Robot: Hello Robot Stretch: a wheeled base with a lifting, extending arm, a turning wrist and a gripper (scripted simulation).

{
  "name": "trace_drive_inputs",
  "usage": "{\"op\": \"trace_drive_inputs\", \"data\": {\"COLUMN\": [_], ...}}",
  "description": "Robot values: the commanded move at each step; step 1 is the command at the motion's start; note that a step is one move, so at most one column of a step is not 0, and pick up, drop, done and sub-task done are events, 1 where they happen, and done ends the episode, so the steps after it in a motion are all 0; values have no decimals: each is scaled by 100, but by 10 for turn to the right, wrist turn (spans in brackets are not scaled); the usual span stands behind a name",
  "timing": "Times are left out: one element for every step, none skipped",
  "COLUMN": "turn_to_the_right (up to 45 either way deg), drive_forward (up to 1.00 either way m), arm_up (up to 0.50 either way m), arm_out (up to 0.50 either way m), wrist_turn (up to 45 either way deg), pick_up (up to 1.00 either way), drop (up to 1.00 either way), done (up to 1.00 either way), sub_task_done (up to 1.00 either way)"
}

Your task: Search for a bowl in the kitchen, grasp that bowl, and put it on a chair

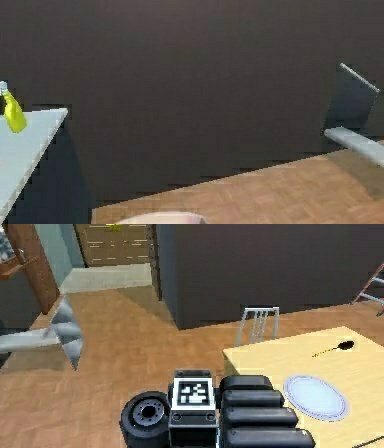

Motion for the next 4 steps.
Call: {"op": "trace_drive_inputs", "data": {"turn_to_the_right": [0,-450,-450,-450], "drive_forward": [30,0,0,0], "arm_up": [0,0,0,0], "arm_out": [0,0,0,0], "wrist_turn": [0,0,0,0], "pick_up": [0,0,0,0], "drop": [0,0,0,0], "done": [0,0,0,0], "sub_task_done": [0,0,0,0]}}
